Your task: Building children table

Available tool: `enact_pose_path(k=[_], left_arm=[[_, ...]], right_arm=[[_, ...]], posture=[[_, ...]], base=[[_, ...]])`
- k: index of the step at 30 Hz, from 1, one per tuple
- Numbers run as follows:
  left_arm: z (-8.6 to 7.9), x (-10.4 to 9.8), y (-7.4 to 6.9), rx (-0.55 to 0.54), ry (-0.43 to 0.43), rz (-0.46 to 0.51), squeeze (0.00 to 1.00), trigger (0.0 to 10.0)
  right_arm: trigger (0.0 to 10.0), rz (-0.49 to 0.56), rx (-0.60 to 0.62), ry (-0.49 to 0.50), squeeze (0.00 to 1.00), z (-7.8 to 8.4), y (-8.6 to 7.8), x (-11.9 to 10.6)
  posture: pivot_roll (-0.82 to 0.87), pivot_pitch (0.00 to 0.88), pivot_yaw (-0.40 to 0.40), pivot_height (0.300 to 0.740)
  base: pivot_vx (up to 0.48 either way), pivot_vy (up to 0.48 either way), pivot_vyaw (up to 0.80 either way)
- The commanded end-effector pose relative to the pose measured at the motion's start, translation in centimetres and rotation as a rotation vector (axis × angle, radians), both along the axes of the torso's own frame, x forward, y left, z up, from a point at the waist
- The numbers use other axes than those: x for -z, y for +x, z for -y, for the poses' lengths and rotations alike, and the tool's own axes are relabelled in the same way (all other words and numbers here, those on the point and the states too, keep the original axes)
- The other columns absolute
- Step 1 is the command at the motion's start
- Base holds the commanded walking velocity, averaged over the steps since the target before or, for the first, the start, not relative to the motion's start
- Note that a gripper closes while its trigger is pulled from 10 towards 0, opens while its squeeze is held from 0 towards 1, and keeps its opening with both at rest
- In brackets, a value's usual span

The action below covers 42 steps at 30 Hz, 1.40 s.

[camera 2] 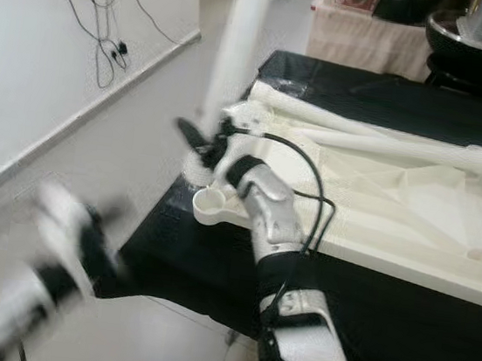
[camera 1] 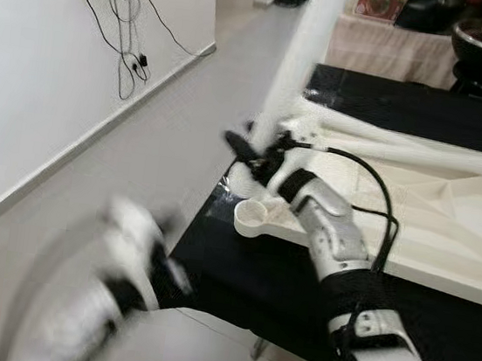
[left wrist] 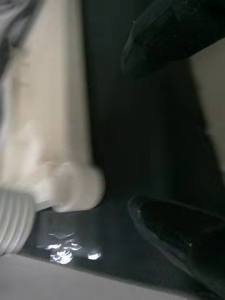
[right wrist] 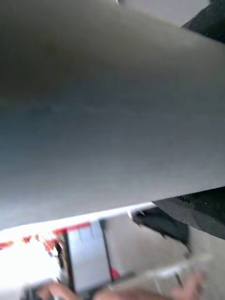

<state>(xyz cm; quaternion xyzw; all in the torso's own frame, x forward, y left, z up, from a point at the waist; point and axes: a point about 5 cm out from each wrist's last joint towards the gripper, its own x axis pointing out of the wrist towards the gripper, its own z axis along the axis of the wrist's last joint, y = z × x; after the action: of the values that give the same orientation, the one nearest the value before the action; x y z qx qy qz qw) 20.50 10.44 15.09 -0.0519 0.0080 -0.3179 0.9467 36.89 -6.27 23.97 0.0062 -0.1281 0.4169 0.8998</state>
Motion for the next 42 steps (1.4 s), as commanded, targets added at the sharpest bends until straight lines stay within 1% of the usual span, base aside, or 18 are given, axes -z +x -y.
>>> enact_pose_path(k=[1, 3, 7, 9, 10, 12, 14, 15, 18, 20, 29, 30, 31, 35, 37, 38, 40, 42], left_arm=[[0.0, -0.3, -0.4, -0.012, 0.040, 0.047, 0.00, 10.0], [0.0, 0.2, -1.1, -0.029, 0.087, 0.046, 0.00, 10.0], [-0.8, 0.3, -1.1, -0.110, 0.135, 0.065, 0.00, 10.0], [-0.7, 0.1, -1.5, -0.111, 0.156, 0.084, 0.00, 10.0], [-0.7, 0.1, -1.5, -0.111, 0.156, 0.084, 0.00, 10.0], [-0.3, 0.0, -2.3, -0.088, 0.153, 0.085, 0.00, 10.0], [0.2, -0.2, -3.3, -0.078, 0.143, 0.091, 0.00, 10.0], [0.2, -0.2, -3.3, -0.078, 0.143, 0.091, 0.00, 10.0], [0.5, -0.4, -3.6, -0.079, 0.135, 0.094, 0.00, 10.0], [0.7, -0.6, -3.8, -0.080, 0.126, 0.095, 0.00, 10.0], [1.0, -1.0, -4.5, -0.074, 0.117, 0.092, 0.00, 10.0], [1.0, -1.0, -4.5, -0.074, 0.117, 0.092, 0.00, 10.0], [1.1, -1.0, -4.6, -0.075, 0.117, 0.091, 0.00, 10.0], [1.2, -1.0, -4.6, -0.075, 0.117, 0.091, 0.00, 10.0], [1.4, -1.1, -4.3, -0.080, 0.117, 0.096, 0.00, 10.0], [1.4, -1.1, -4.3, -0.080, 0.117, 0.096, 0.00, 10.0], [1.4, -1.1, -4.1, -0.083, 0.117, 0.099, 0.00, 10.0], [1.4, -1.1, -4.1, -0.084, 0.118, 0.101, 0.00, 10.0]], right_arm=[[10.0, 0.011, -0.017, -0.020, 0.00, -0.2, -0.2, 0.4], [10.0, 0.019, -0.037, -0.034, 0.00, -0.4, 0.0, 0.3], [10.0, 0.043, -0.045, -0.066, 0.00, -0.3, 0.8, -0.3], [10.0, 0.057, -0.050, -0.070, 0.00, 0.1, 1.1, -1.2], [10.0, 0.057, -0.050, -0.070, 0.00, 0.1, 1.1, -1.2], [10.0, 0.077, -0.039, -0.066, 0.00, 1.1, 1.6, -2.4], [10.0, 0.101, -0.080, -0.055, 0.00, 2.2, 1.6, -3.5], [10.0, 0.101, -0.080, -0.055, 0.00, 2.2, 1.6, -3.5], [10.0, 0.108, -0.164, -0.066, 0.00, 2.7, 1.2, -3.7], [10.0, 0.112, -0.241, -0.096, 0.00, 3.1, 0.8, -3.5], [10.0, 0.138, -0.392, -0.172, 0.00, 4.3, 0.0, -4.2], [10.0, 0.138, -0.392, -0.172, 0.00, 4.3, 0.0, -4.2], [10.0, 0.147, -0.434, -0.209, 0.00, 4.3, -0.3, -4.2], [10.0, 0.153, -0.456, -0.233, 0.00, 4.1, -0.6, -4.1], [10.0, 0.164, -0.501, -0.287, 0.00, 2.8, -1.1, -3.5], [10.0, 0.164, -0.501, -0.287, 0.00, 2.8, -1.1, -3.5], [10.0, 0.173, -0.519, -0.324, 0.00, 1.9, -1.5, -3.1], [10.0, 0.177, -0.530, -0.343, 0.00, 1.5, -1.6, -2.9]], posture=[[0.09, 0.271, 0.028, 0.740], [0.09, 0.291, 0.029, 0.740], [0.09, 0.328, 0.026, 0.740], [0.10, 0.346, 0.025, 0.740], [0.10, 0.346, 0.025, 0.740], [0.10, 0.376, 0.022, 0.740], [0.11, 0.407, 0.014, 0.740], [0.11, 0.407, 0.014, 0.740], [0.11, 0.412, 0.014, 0.740], [0.10, 0.437, 0.014, 0.740], [0.10, 0.465, 0.012, 0.740], [0.10, 0.465, 0.012, 0.740], [0.10, 0.467, 0.009, 0.740], [0.10, 0.467, 0.008, 0.740], [0.10, 0.464, 0.004, 0.740], [0.10, 0.464, 0.004, 0.740], [0.10, 0.462, 0.004, 0.740], [0.09, 0.459, 0.002, 0.740]], base=[[0.000, 0.000, 0.00], [0.000, 0.000, 0.00], [0.000, 0.000, 0.00], [0.000, 0.000, 0.00], [0.000, 0.000, 0.00], [0.000, 0.000, 0.00], [0.000, 0.000, 0.00], [0.000, 0.000, 0.00], [0.000, 0.000, 0.00], [0.000, 0.000, 0.00], [0.000, 0.000, 0.00], [0.000, 0.000, 0.00], [0.000, 0.000, 0.00], [0.000, 0.000, 0.00], [0.000, 0.000, 0.00], [0.000, 0.000, 0.00], [0.000, 0.000, 0.00], [0.000, 0.000, 0.00]])
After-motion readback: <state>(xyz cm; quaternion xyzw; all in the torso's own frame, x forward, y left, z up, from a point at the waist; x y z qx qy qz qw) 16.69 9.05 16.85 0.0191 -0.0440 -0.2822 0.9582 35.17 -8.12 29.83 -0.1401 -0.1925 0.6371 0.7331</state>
